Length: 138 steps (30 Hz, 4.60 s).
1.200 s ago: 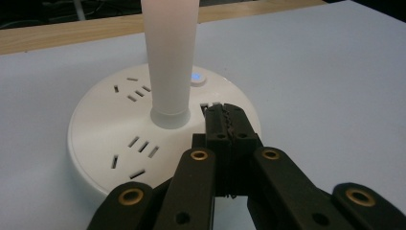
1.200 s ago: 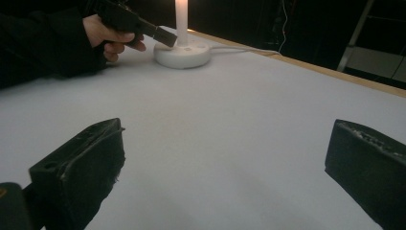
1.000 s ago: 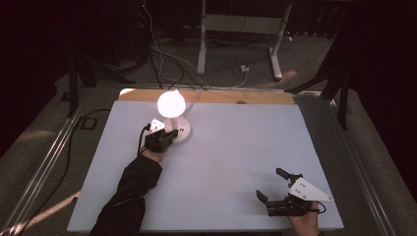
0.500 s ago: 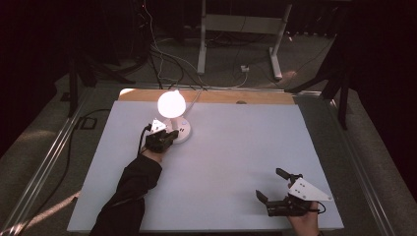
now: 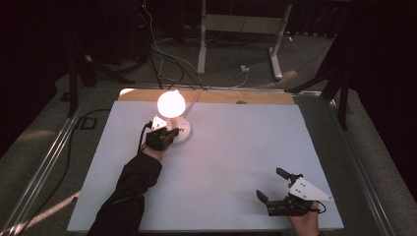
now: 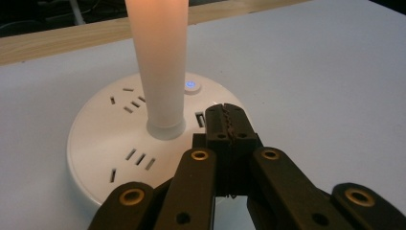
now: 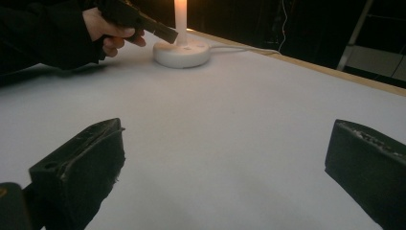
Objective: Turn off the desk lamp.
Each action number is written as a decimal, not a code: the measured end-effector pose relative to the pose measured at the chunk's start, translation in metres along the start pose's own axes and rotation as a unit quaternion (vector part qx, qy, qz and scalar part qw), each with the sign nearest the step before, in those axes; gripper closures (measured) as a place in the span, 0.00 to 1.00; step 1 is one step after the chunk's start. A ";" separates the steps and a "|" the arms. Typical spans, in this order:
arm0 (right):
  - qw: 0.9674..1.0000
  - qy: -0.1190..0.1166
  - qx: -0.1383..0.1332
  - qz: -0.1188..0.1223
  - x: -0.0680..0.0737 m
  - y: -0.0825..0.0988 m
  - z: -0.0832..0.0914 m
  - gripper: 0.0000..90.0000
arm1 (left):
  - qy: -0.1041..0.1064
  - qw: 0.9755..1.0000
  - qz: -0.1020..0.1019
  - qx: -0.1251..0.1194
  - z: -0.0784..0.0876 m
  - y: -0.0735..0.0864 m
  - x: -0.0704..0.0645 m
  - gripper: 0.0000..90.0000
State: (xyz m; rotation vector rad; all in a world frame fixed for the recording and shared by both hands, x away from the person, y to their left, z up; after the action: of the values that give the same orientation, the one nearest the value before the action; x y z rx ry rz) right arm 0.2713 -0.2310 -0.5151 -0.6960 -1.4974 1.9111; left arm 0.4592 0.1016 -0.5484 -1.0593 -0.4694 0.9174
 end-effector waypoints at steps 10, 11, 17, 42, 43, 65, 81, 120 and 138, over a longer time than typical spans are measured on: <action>1.000 0.000 0.000 0.000 0.000 0.000 0.000 0.00 | 0.003 1.000 0.004 0.004 0.002 0.000 0.002 1.00; 1.000 0.000 0.001 0.000 0.001 0.000 0.000 0.00 | 0.003 1.000 0.005 0.006 0.001 0.001 0.002 1.00; 1.000 -0.001 0.001 -0.001 0.000 0.000 0.000 0.00 | 0.003 1.000 0.006 0.008 0.000 0.003 0.001 1.00; 1.000 -0.003 0.002 -0.001 0.001 0.001 0.000 0.00 | 0.001 1.000 0.008 0.013 -0.004 0.011 0.004 1.00; 1.000 -0.003 0.003 -0.001 0.001 0.001 0.000 0.00 | 0.001 1.000 0.007 0.012 -0.005 0.011 0.004 1.00; 1.000 -0.002 0.001 -0.002 0.000 0.000 0.000 0.00 | 0.004 1.000 -0.010 0.021 -0.003 0.002 -0.001 1.00; 1.000 -0.002 0.001 -0.003 0.000 0.000 0.001 0.00 | 0.004 1.000 -0.004 0.011 -0.001 0.002 -0.001 1.00; 1.000 -0.002 0.001 -0.003 0.000 0.000 0.002 0.00 | -0.011 1.000 -0.008 0.019 -0.006 0.006 0.003 1.00; 1.000 -0.002 0.001 -0.004 0.000 0.000 0.002 0.00 | 0.027 0.999 0.008 0.016 0.019 -0.017 -0.010 0.79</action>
State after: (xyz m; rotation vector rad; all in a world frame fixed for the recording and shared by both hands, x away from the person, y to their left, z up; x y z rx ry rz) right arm 0.2705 -0.2323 -0.5146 -0.6842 -1.4973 1.9091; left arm 0.4471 0.1002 -0.5240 -1.0581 -0.4003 0.9050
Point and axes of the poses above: each handheld gripper's, and its own axes: z roughly backward along the jaws, y roughly out of its underside, x roughly to its left, the point moved 8 cm from there along -z, roughly forward along the jaws, and after that the axes turned 5 degrees about -x, right-handed, at the moved point
